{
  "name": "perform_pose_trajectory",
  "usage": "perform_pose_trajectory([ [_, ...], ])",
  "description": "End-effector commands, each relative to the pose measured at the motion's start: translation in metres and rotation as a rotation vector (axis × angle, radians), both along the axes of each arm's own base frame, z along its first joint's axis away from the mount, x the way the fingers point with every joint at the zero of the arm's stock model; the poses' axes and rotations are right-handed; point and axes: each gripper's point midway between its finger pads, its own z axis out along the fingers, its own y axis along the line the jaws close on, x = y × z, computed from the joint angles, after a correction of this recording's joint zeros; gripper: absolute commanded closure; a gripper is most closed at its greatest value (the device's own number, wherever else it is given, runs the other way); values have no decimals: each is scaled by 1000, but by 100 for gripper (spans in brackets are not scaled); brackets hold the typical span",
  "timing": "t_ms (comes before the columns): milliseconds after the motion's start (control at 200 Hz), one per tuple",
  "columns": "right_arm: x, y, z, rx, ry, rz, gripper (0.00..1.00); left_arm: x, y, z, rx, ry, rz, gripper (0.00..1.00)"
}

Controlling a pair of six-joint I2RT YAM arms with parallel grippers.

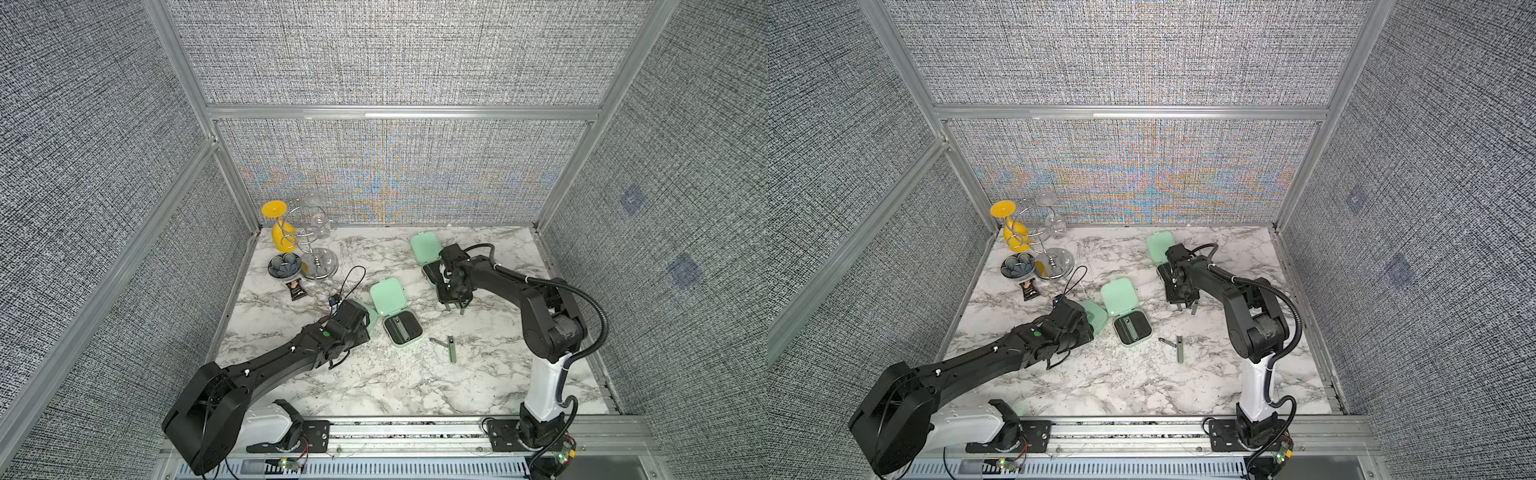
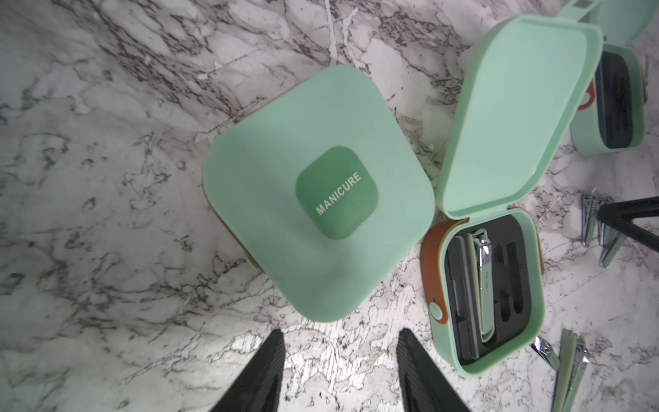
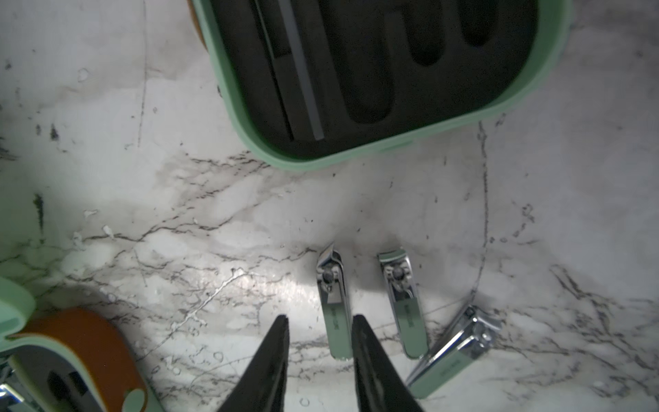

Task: Organize nail clipper sets
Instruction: Pick up the nail clipper from the center of the board.

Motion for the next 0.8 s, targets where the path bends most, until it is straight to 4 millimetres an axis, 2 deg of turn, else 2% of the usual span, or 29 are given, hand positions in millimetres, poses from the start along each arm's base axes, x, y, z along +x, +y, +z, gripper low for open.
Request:
perform_pose_trajectory([
  [0,1,-4,-3,-22,5,-10,67,3,-3,2,-15,-14,-10,47],
  [425,7,-5,-11,-42,14,-8,69,4,-2,1,-21,-10,-8,47],
  [795,6,-5,-7,-38,10,-9,80,4,-2,1,-25,-8,-8,47],
])
